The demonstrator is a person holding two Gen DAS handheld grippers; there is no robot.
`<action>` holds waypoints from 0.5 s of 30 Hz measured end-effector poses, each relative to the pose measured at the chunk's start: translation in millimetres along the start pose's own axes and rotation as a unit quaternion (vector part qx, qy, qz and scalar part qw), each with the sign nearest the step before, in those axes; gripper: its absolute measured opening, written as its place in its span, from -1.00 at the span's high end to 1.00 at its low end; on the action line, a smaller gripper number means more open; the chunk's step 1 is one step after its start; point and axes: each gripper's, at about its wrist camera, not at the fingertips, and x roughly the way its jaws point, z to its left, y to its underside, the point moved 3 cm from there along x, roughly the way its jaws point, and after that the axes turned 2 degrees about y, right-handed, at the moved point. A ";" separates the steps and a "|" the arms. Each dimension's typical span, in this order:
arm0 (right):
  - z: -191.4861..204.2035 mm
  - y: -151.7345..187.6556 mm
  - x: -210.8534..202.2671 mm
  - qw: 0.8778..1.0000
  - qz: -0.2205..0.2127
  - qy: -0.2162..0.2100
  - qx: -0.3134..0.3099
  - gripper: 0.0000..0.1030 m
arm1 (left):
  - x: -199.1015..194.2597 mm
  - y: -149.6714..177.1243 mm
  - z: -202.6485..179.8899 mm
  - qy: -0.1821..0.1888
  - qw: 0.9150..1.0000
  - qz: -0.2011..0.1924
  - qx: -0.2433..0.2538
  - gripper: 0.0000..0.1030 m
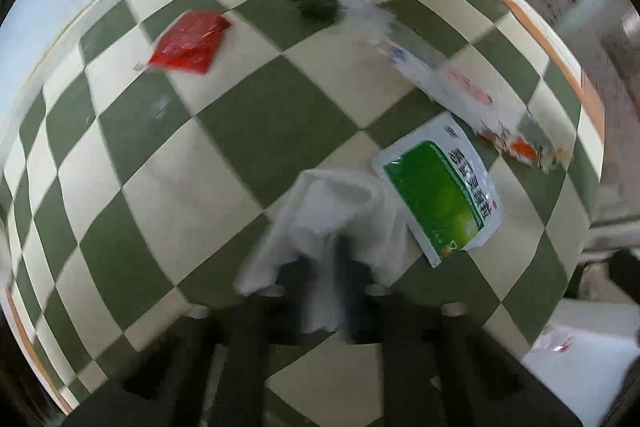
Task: Collect trash
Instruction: 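Grasp the white tissue with the left tool while the right tool grasps the green sachet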
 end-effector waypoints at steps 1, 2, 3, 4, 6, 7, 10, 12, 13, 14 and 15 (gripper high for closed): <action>8.7 -3.3 6.5 1.000 0.003 -0.004 -0.006 -1.00 | -3.2 2.0 10.0 -0.008 1.000 -0.005 -0.012 0.90; 21.6 -7.6 15.8 1.000 0.007 -0.006 -0.015 -1.00 | -5.8 3.7 19.6 -0.021 1.000 -0.011 -0.020 0.91; 34.1 -10.9 24.1 1.000 0.011 -0.008 -0.025 -1.00 | -9.0 5.6 29.4 -0.038 0.999 -0.016 -0.027 0.91; 47.2 -13.7 32.1 0.999 0.013 -0.010 -0.037 -1.00 | -10.7 7.6 40.6 -0.056 0.998 -0.019 -0.032 0.91; 73.0 -16.5 47.4 0.998 0.018 -0.004 -0.062 -1.00 | -10.9 11.5 61.1 -0.077 0.996 -0.020 -0.042 0.91; 85.7 -17.8 55.2 0.997 0.021 -0.002 -0.071 -1.00 | -9.2 13.9 72.0 -0.081 0.995 -0.017 -0.051 0.91; 118.3 -21.3 71.7 0.996 0.028 -0.014 -0.087 -1.00 | -6.5 20.5 96.1 -0.071 0.994 -0.016 -0.078 0.91; 142.5 -21.6 79.0 0.994 0.028 -0.027 -0.099 -1.00 | -6.5 23.7 105.9 -0.064 0.994 -0.018 -0.092 0.91; 152.7 -21.5 81.6 0.994 0.028 -0.029 -0.104 -1.00 | -7.3 26.9 110.6 -0.060 0.993 -0.019 -0.097 0.90; 162.1 -20.8 83.9 0.993 0.029 -0.032 -0.108 -1.00 | -7.2 29.1 113.7 -0.056 0.993 -0.020 -0.101 0.90; 170.8 -20.3 86.9 0.993 0.032 -0.038 -0.111 -1.00 | -7.3 31.4 116.2 -0.054 0.993 -0.021 -0.103 0.90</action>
